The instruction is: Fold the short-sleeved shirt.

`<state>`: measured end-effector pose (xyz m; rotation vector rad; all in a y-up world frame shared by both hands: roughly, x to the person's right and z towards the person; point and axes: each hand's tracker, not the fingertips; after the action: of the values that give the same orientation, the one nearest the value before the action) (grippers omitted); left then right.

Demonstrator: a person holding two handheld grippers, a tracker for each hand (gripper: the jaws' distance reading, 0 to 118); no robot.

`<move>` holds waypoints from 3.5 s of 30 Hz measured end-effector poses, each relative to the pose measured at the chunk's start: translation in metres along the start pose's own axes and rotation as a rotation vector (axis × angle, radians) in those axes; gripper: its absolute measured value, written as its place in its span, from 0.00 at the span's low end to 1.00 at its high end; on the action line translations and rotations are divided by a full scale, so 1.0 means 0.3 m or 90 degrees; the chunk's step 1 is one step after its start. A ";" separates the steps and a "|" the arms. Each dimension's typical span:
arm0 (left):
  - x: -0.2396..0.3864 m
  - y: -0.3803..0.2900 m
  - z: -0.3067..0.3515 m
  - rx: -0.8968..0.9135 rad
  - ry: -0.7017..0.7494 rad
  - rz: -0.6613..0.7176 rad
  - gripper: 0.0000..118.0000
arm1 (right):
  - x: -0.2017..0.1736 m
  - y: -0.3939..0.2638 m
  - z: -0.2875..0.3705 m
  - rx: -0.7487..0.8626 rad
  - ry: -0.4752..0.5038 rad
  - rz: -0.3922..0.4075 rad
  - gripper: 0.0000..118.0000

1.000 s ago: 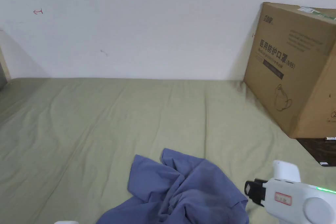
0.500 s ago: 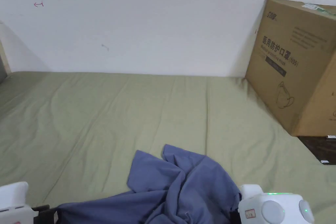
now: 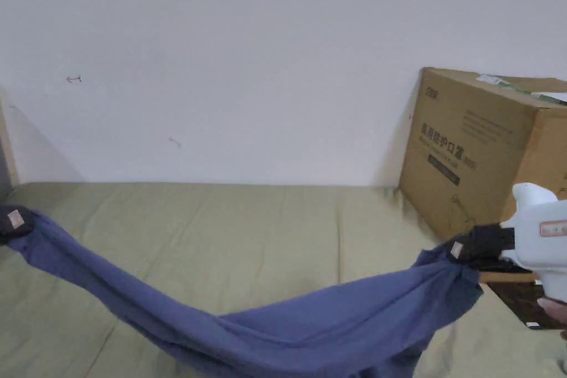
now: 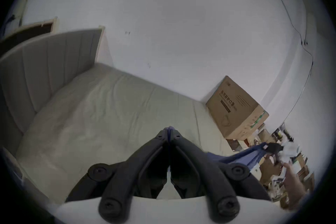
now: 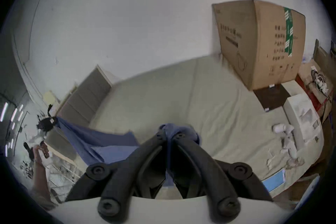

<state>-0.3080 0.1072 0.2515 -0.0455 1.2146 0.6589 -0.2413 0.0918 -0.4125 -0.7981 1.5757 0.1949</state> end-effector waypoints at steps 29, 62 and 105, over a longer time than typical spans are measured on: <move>-0.114 0.136 -0.462 0.062 0.152 -0.017 0.00 | 0.003 0.357 -0.568 0.103 -0.019 -0.037 0.02; -0.394 -0.827 -0.058 -0.282 0.190 0.006 0.81 | 0.378 -0.746 -0.369 -0.263 -0.168 -0.167 0.82; -0.241 -0.544 -1.380 -0.409 0.042 -0.340 0.02 | 0.365 -0.350 -0.707 -0.070 -0.103 -0.102 0.33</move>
<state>-0.5933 -0.2120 0.1107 -0.9032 0.9506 0.5491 -0.3470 -0.1450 -0.4399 -0.9654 1.3518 0.2250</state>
